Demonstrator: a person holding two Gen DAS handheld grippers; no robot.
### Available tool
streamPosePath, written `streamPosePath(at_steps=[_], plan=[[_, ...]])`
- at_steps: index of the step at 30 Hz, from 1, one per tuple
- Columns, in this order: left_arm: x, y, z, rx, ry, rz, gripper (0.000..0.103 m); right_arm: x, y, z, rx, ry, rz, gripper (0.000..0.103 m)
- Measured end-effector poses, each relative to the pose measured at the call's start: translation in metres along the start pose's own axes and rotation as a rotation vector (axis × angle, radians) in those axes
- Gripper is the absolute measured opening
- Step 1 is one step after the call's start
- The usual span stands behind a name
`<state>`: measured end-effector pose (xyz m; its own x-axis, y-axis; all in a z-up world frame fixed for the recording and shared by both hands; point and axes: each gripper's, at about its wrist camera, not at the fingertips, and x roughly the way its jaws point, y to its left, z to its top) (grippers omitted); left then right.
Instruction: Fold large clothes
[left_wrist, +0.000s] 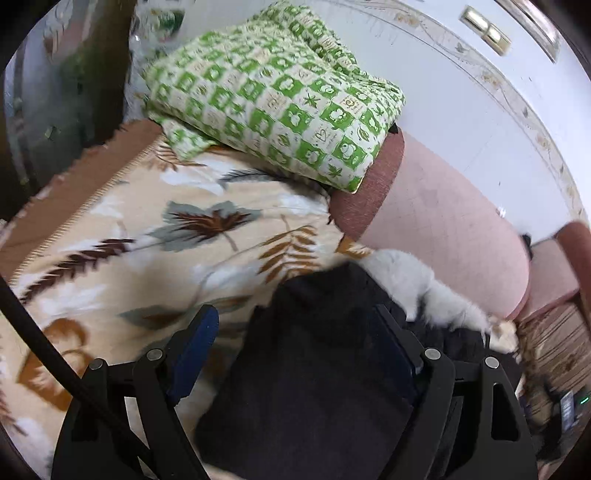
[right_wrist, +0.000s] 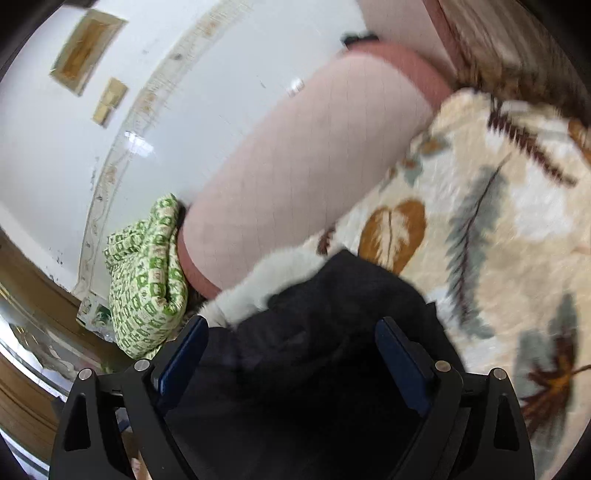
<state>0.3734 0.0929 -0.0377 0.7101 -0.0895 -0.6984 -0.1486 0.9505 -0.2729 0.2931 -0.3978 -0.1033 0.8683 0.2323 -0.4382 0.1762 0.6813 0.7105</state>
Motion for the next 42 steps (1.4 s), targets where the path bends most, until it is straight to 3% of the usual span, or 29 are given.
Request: streamPosePath(at_steps=[6, 8, 10, 12, 16, 18, 24, 27, 32, 36, 39, 42], plan=[[-0.039, 0.010, -0.075, 0.052, -0.050, 0.062, 0.084, -0.020, 0.058, -0.041, -0.247, 0.043, -0.050, 0.093], [-0.035, 0.014, -0.098, 0.055, -0.044, 0.060, 0.084, -0.010, 0.078, -0.061, -0.313, 0.091, -0.039, 0.077], [-0.021, 0.013, -0.114, 0.086, -0.011, 0.057, 0.084, 0.010, 0.101, -0.081, -0.395, 0.144, -0.045, 0.050], [-0.007, 0.009, -0.116, 0.129, 0.008, 0.061, 0.084, 0.037, 0.121, -0.099, -0.466, 0.195, -0.047, 0.044], [0.014, 0.013, -0.108, 0.174, -0.051, 0.109, 0.084, 0.090, 0.132, -0.112, -0.546, 0.165, -0.166, 0.060], [0.026, 0.018, -0.105, 0.180, -0.065, 0.164, 0.084, 0.127, 0.123, -0.106, -0.517, 0.164, -0.250, 0.069], [0.036, 0.034, -0.095, 0.093, -0.051, 0.112, 0.089, 0.200, 0.109, -0.098, -0.540, 0.177, -0.420, 0.072], [0.040, 0.033, -0.096, 0.104, -0.025, 0.123, 0.090, 0.211, 0.109, -0.100, -0.562, 0.166, -0.461, 0.073], [0.030, 0.043, -0.094, 0.076, 0.018, 0.124, 0.090, 0.188, 0.129, -0.099, -0.623, 0.158, -0.510, 0.073], [0.004, 0.059, -0.090, 0.030, -0.026, 0.090, 0.090, 0.131, 0.172, -0.101, -0.595, 0.077, -0.337, 0.073], [-0.009, 0.071, -0.086, 0.003, -0.048, 0.103, 0.090, 0.124, 0.195, -0.116, -0.608, 0.109, -0.251, 0.073], [-0.015, 0.083, -0.082, -0.031, -0.049, 0.101, 0.090, 0.146, 0.223, -0.149, -0.669, 0.182, -0.181, 0.071]])
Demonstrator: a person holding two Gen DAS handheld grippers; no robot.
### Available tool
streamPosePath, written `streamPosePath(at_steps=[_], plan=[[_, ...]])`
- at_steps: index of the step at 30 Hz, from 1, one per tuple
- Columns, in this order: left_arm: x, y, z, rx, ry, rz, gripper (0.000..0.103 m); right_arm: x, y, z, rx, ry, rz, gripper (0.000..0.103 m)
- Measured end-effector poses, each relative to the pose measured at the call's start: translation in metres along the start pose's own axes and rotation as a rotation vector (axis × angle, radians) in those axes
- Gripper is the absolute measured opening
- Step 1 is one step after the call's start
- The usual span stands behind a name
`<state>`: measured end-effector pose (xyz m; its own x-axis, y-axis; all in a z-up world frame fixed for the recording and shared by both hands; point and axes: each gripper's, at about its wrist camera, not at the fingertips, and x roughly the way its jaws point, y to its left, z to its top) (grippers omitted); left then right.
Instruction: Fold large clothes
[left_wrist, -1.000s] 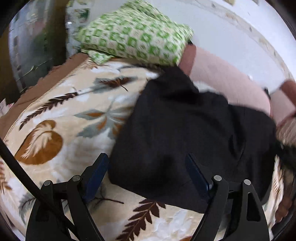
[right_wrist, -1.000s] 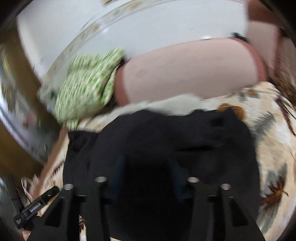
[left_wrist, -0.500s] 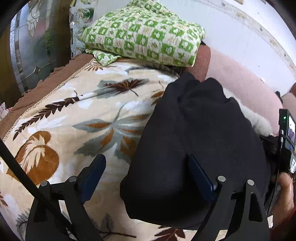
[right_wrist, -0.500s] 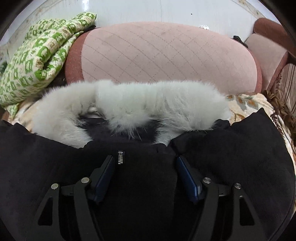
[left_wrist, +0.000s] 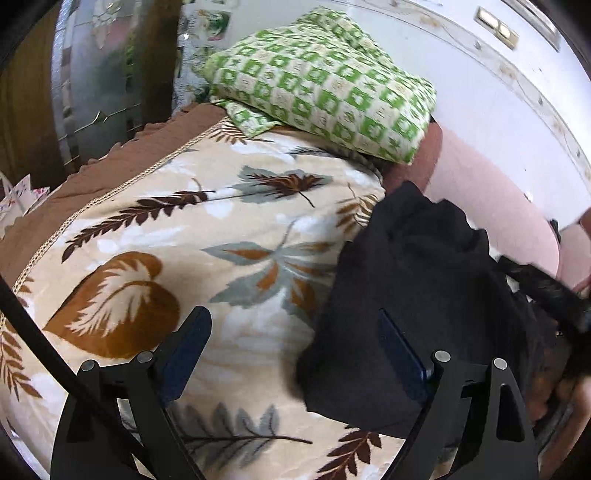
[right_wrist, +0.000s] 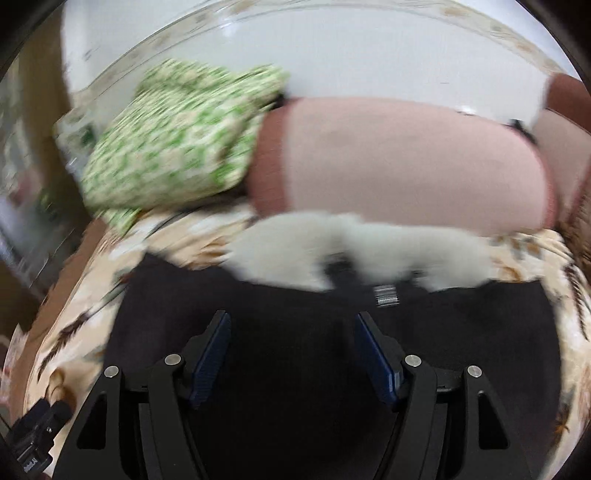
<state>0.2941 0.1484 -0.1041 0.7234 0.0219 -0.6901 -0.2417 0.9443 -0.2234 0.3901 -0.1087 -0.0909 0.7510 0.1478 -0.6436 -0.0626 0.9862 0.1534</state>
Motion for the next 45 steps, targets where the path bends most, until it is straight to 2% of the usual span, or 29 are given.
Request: streamPosePath(at_steps=[2, 3, 5, 8, 10, 12, 14, 18, 20, 23, 26, 30, 33, 34, 36, 39, 43, 45], plan=[[0.001, 0.006, 0.003, -0.018, 0.008, -0.002, 0.090, 0.019, 0.028, 0.001, -0.079, 0.014, 0.016, 0.066], [0.001, 0.008, 0.004, -0.024, 0.011, -0.003, 0.090, 0.036, 0.047, 0.003, -0.129, 0.024, -0.002, 0.064], [0.002, 0.013, 0.007, -0.043, 0.013, -0.009, 0.090, 0.067, 0.065, 0.009, -0.157, 0.072, -0.024, 0.066], [0.006, 0.015, 0.009, -0.049, 0.023, -0.006, 0.090, 0.118, 0.083, 0.015, -0.203, 0.152, -0.128, 0.075], [0.009, 0.013, 0.009, -0.044, 0.037, -0.004, 0.090, 0.139, 0.077, 0.019, -0.185, 0.190, -0.138, 0.083], [0.011, 0.011, 0.009, -0.039, 0.046, -0.010, 0.090, 0.141, 0.066, 0.021, -0.141, 0.197, -0.123, 0.087], [0.011, 0.008, 0.006, -0.026, 0.041, -0.006, 0.090, 0.126, 0.060, 0.022, -0.107, 0.160, -0.115, 0.087], [0.009, 0.004, 0.003, -0.011, 0.036, -0.005, 0.090, 0.058, 0.049, 0.018, -0.024, -0.010, -0.091, 0.087], [0.009, 0.003, 0.000, -0.009, 0.032, -0.005, 0.090, 0.031, 0.035, 0.013, -0.017, -0.046, -0.072, 0.087], [0.009, 0.001, -0.002, -0.005, 0.039, -0.016, 0.090, -0.002, -0.002, -0.001, -0.030, -0.079, -0.102, 0.087], [0.011, -0.002, -0.005, 0.004, 0.044, -0.015, 0.090, -0.006, -0.074, -0.009, 0.052, -0.032, -0.179, 0.087], [0.010, -0.007, -0.006, 0.024, 0.038, -0.008, 0.090, -0.011, -0.194, -0.032, 0.353, 0.003, -0.276, 0.087], [0.011, -0.011, -0.006, 0.037, 0.030, 0.001, 0.090, -0.015, -0.261, -0.051, 0.505, 0.035, -0.422, 0.087], [0.013, -0.013, -0.006, 0.044, 0.033, 0.005, 0.090, -0.018, -0.286, -0.061, 0.592, 0.063, -0.478, 0.087], [0.017, -0.015, -0.006, 0.052, 0.043, 0.008, 0.090, -0.032, -0.318, -0.080, 0.738, 0.048, -0.437, 0.087], [0.020, -0.018, -0.009, 0.060, 0.055, 0.009, 0.090, -0.047, -0.326, -0.086, 0.789, 0.018, -0.415, 0.087], [0.018, -0.023, -0.013, 0.084, 0.045, 0.020, 0.090, -0.081, -0.292, -0.083, 0.655, -0.054, -0.403, 0.087], [0.018, -0.025, -0.014, 0.089, 0.042, 0.024, 0.090, -0.100, -0.258, -0.087, 0.544, -0.086, -0.386, 0.087]])
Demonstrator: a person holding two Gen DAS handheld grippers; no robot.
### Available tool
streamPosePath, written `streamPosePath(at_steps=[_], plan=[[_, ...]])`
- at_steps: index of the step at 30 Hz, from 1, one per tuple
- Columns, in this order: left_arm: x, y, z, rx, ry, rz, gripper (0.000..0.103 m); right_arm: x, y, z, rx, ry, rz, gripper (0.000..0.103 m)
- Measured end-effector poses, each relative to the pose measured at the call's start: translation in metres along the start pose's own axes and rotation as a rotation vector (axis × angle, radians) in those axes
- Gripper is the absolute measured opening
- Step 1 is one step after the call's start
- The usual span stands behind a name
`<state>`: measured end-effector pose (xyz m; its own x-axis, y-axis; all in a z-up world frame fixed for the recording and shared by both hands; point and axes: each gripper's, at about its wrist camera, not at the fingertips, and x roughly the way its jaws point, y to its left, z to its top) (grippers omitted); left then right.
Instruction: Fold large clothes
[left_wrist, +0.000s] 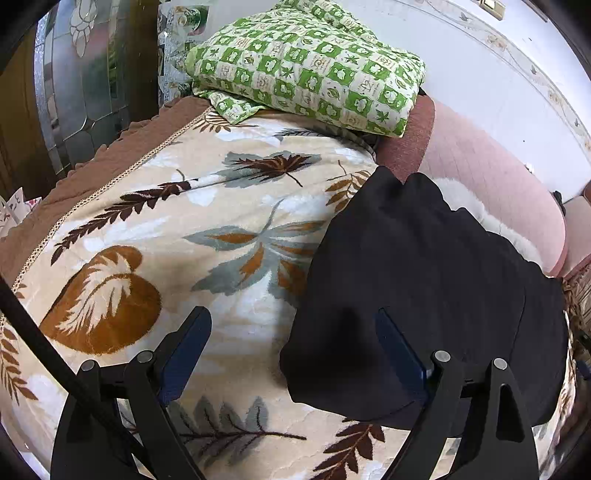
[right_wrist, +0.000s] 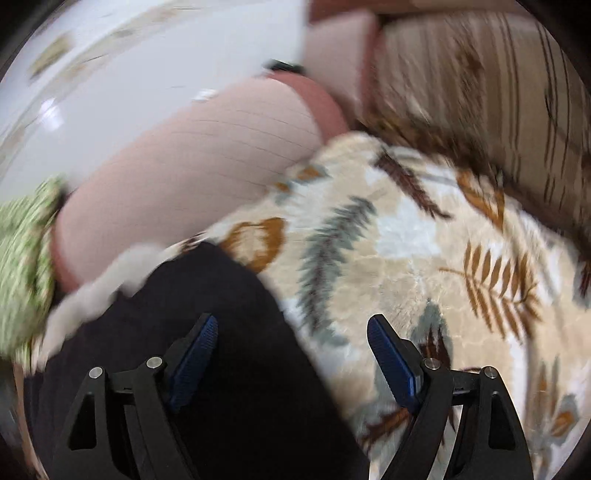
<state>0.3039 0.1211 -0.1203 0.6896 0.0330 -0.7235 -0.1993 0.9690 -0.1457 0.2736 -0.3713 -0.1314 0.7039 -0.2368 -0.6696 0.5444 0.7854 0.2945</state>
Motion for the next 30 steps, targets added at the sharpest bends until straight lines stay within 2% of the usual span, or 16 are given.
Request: streamPosePath(at_steps=[7, 9, 11, 12, 14, 17, 21, 25, 27, 30], plan=[[0.013, -0.012, -0.013, 0.045, 0.034, 0.029, 0.090, -0.062, 0.060, -0.078, -0.277, -0.129, 0.148, 0.087], [0.016, -0.015, -0.017, 0.057, 0.028, 0.046, 0.090, -0.060, 0.073, -0.100, -0.321, -0.131, 0.182, 0.087], [0.017, -0.019, -0.020, 0.077, 0.010, 0.065, 0.090, -0.044, 0.080, -0.114, -0.352, -0.075, 0.195, 0.087], [0.018, -0.021, -0.020, 0.087, 0.006, 0.073, 0.090, -0.035, 0.084, -0.116, -0.379, -0.042, 0.191, 0.087], [0.020, -0.024, -0.021, 0.105, -0.002, 0.090, 0.090, -0.025, 0.084, -0.112, -0.441, -0.049, 0.175, 0.090], [0.023, -0.027, -0.023, 0.119, -0.013, 0.108, 0.091, -0.022, 0.077, -0.100, -0.516, -0.102, 0.063, 0.091], [0.016, -0.029, -0.025, 0.133, -0.059, 0.133, 0.091, -0.016, 0.037, -0.068, -0.349, -0.089, 0.001, 0.091], [-0.003, -0.032, -0.026, 0.140, -0.157, 0.153, 0.091, -0.029, 0.028, -0.062, -0.303, -0.133, 0.029, 0.091], [-0.005, -0.034, -0.027, 0.147, -0.155, 0.134, 0.091, -0.036, 0.037, -0.066, -0.334, -0.153, 0.065, 0.091], [0.004, -0.039, -0.031, 0.177, -0.098, 0.123, 0.091, -0.039, 0.056, -0.080, -0.396, -0.151, 0.101, 0.091]])
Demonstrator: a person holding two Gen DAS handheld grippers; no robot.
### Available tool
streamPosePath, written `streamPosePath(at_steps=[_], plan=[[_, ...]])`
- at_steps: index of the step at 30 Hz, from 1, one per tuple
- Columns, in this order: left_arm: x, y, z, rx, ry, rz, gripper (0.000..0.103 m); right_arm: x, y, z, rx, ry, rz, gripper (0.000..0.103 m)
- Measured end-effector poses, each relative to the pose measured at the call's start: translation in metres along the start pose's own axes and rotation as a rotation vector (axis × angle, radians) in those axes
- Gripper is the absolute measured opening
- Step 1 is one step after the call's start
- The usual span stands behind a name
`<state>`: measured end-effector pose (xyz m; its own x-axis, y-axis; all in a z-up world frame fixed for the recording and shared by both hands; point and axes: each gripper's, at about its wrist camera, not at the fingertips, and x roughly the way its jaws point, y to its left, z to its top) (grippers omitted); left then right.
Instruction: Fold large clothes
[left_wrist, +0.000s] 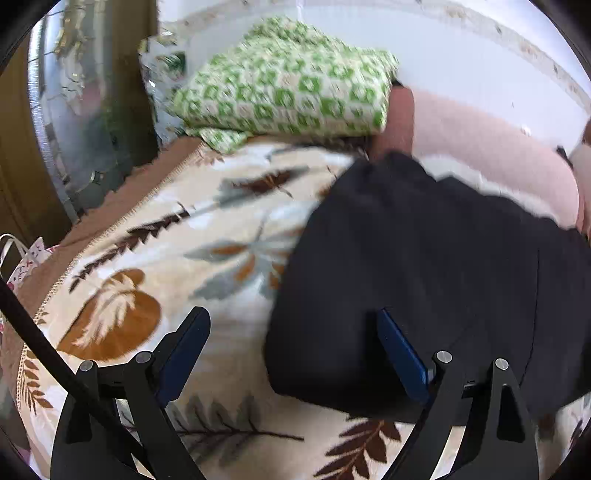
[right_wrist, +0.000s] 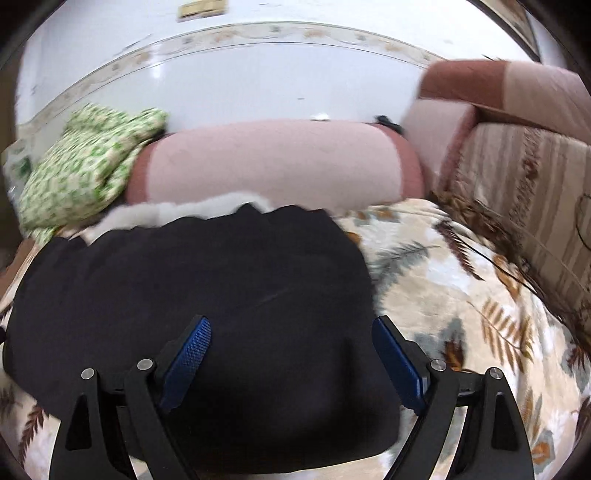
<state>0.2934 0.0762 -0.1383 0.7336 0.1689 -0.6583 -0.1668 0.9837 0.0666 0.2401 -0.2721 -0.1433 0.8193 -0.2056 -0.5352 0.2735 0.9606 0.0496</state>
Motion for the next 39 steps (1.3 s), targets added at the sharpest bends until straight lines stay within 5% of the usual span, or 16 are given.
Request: streamPosePath(at_steps=[6, 39], plan=[[0.008, -0.008, -0.005, 0.029, 0.012, 0.022, 0.091, 0.022, 0.021, -0.015, -0.048, 0.088, 0.021, 0.092], [-0.096, -0.023, -0.015, 0.087, -0.216, 0.002, 0.091, -0.039, 0.011, -0.004, 0.012, 0.001, 0.042, 0.092]])
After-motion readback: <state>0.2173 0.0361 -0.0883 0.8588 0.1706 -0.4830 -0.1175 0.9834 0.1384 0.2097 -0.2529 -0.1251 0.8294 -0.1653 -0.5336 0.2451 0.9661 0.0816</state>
